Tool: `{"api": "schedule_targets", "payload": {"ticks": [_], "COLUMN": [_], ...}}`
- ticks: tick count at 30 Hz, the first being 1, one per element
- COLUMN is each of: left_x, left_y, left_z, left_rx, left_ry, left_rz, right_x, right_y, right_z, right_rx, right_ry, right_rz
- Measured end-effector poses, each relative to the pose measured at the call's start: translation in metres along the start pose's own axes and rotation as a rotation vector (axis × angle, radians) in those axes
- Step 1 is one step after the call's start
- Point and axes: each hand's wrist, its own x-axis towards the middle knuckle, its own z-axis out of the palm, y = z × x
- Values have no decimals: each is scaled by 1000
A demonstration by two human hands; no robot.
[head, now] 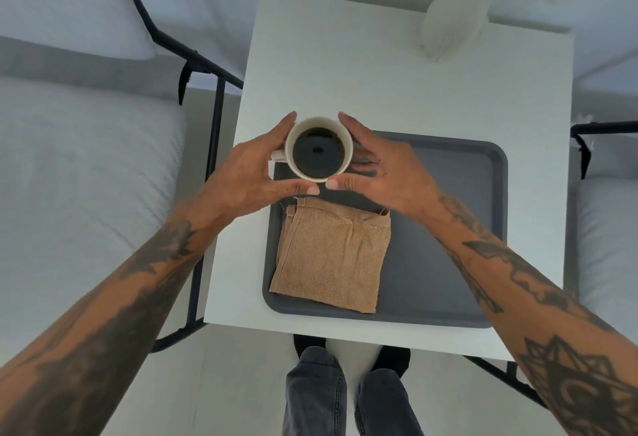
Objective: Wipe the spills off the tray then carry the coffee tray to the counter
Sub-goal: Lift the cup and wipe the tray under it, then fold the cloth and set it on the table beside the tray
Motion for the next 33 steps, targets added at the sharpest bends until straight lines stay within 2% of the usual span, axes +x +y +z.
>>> {"api": "schedule_targets", "payload": {"ticks": [3,6,8,10,12,13,14,17,19,21,23,33], "left_x": [-21,-63,-91,-111,-120,-121,-120,-115,-113,-112,-112,-110], "left_y": [-12,-18,-18,-20,-21,-20,-19,-17,-17,-16,-14,-8], "left_z": [11,37,58,78,90,93,95,98,100,100,99,99], "left_rx": [-43,-101,-91,-40,-13,-11,-7,59,103,136,145,114], "left_ry": [56,320,430,411,388,387,386,377,379,379,385,393], "left_rz": [-110,-225,-342,-437,-470,-460,-442,-405,-397,-397,-406,-437], "right_x": [-10,-25,-39,-56,-72,-78,-82,-89,-87,-86,-90,-120], "right_y": [2,7,10,13,20,24,28,55,72,82,91,139], "right_z": [6,19,34,50,70,81,94,132,131,114,98,-7], "right_rx": [25,-71,-49,-41,-154,-229,-332,-776,-942,-990,-1015,-1056], "right_ry": [39,200,358,537,656,620,513,110,39,52,82,341], "right_rz": [18,14,3,15,16,0,-20,-193,-348,-407,-384,-19]}}
